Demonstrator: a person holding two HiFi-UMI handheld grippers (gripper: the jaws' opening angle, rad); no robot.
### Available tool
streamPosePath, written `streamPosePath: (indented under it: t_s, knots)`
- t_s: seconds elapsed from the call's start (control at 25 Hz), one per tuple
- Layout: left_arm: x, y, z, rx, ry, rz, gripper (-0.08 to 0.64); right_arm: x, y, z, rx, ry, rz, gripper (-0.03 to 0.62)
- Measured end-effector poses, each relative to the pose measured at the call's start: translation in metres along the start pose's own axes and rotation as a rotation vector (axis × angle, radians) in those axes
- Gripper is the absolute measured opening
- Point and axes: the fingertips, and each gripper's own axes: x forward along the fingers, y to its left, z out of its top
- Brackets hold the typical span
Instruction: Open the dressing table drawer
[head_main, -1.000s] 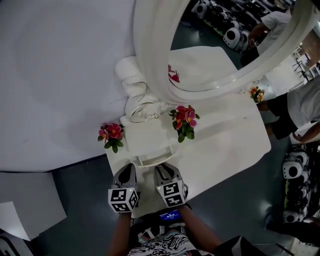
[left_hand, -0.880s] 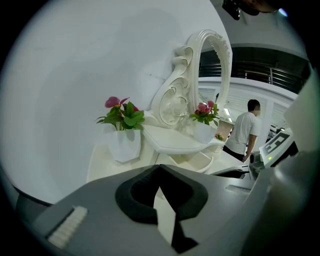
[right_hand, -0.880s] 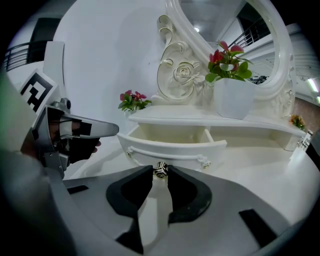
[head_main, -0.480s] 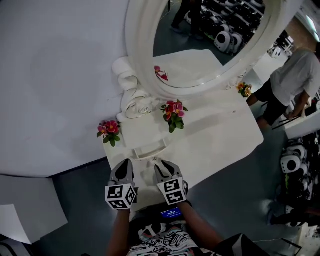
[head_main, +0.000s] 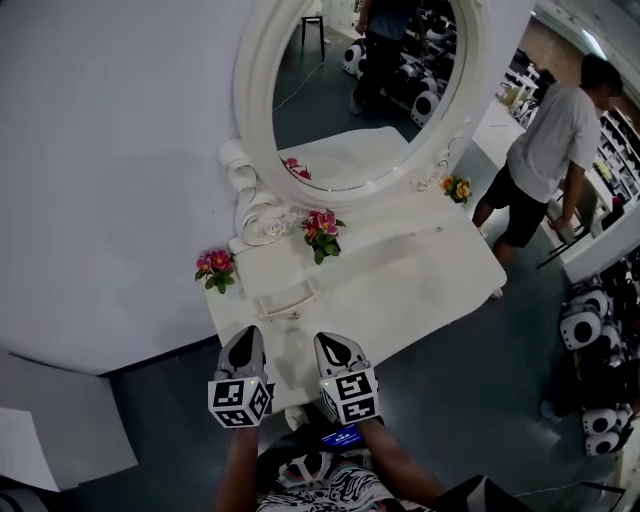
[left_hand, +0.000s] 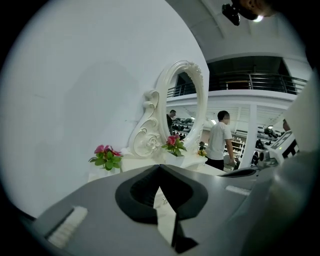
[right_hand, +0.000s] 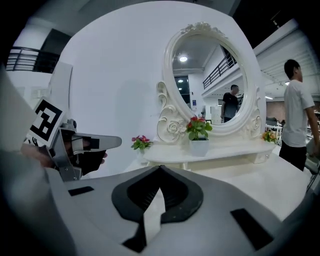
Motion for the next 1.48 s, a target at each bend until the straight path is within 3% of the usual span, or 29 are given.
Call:
streamPosePath:
  t_s: [0.28, 0.68, 1.48]
  knots:
    - [-0.035, -0.041, 0.003, 0.004, -0.026, 0.046, 0.002, -0.054, -0.006, 0.007, -0.009, -0.043, 0.038, 0.002]
    - [-0.078, -0.098, -0.014, -0.005, -0.065, 0.084, 0.002, -0.120, -0.020, -0.017, -0.015, -0.069, 0.067, 0.002]
    - [-0.086, -0.099, -0.014, -0.018, -0.086, 0.126, 0.002, -0.121, -0.021, -0.014, -0.047, -0.078, 0.122, 0.002]
